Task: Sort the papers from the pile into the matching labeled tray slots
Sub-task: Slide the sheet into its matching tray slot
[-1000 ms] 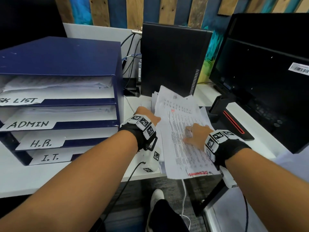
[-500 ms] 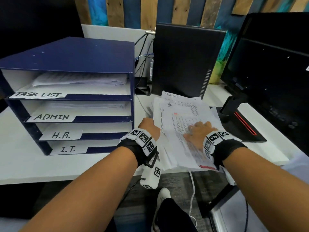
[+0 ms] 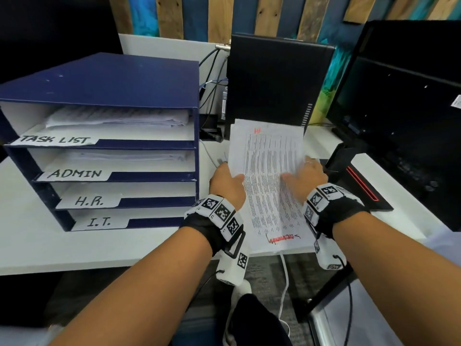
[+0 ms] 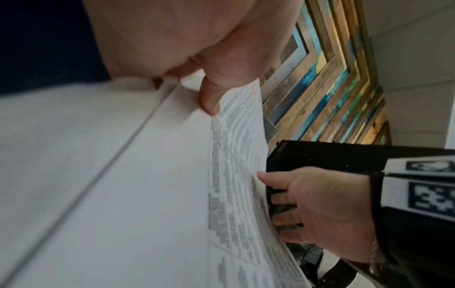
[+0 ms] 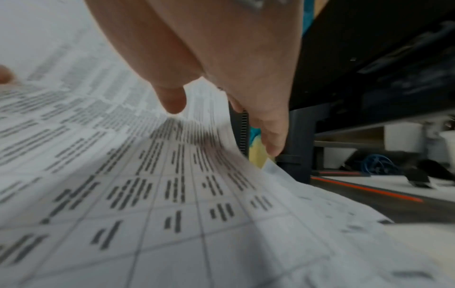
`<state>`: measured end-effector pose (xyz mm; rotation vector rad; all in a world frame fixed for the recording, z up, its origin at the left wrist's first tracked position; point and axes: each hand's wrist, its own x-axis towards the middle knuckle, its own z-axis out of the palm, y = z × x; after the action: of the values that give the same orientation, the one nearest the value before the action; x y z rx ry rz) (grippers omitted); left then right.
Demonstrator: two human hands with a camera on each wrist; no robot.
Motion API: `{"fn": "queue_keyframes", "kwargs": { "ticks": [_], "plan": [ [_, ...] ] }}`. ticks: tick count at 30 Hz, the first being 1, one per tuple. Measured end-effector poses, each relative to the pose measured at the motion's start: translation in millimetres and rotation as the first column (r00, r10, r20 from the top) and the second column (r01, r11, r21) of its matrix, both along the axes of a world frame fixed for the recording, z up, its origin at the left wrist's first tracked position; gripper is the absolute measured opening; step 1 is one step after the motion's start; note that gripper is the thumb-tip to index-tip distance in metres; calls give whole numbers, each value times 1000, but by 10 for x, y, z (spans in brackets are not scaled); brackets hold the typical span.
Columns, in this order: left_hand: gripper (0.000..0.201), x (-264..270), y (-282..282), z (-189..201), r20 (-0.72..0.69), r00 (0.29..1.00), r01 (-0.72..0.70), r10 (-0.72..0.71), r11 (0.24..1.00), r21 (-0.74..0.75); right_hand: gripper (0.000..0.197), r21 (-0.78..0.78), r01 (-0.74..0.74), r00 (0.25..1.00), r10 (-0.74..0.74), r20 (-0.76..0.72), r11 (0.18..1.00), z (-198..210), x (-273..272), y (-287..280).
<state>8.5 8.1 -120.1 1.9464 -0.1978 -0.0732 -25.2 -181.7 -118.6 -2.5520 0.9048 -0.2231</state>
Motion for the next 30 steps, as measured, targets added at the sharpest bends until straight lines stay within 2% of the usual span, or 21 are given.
{"fn": "queue_keyframes", "kwargs": {
  "ticks": [2,3,5,7,9,10,13,17,25,26,30],
  "plan": [
    [29,-62,54,46,32,999,18,-14,993,-115,92,210,44,977,-87,197,977,139,-158,-59],
    [28,-92,87,72,55,998,27,-17,984,-176,87,281,34,951,-118,286,959,217,-236,-76],
    [25,-176,164,138,98,995,35,-8,961,-274,58,321,-26,908,-112,405,947,391,-410,-73],
    [17,-265,241,191,136,991,27,17,950,-312,33,288,-96,867,-62,494,953,531,-580,1],
    [9,-372,331,228,182,982,16,42,950,-311,15,296,-151,826,-44,561,943,615,-741,98],
    [12,-423,378,245,210,976,1,64,955,-298,11,316,-175,813,-44,581,932,648,-821,160],
    [27,-550,542,251,238,959,-84,155,955,-286,15,436,-278,788,-56,613,856,639,-1053,323],
    [7,-756,856,187,143,971,-125,191,918,-375,23,520,-367,780,-49,623,771,475,-1321,669],
    [11,-839,1656,-71,19,950,-293,311,913,-284,37,649,-452,828,17,561,612,60,-1326,1526],
    [13,-833,1762,-104,7,942,-323,336,912,-253,38,670,-448,840,22,543,592,22,-1304,1624],
    [46,-842,2214,-250,-11,877,-479,479,877,-42,38,743,-415,891,72,447,524,-158,-1244,2045]
  ]
}}
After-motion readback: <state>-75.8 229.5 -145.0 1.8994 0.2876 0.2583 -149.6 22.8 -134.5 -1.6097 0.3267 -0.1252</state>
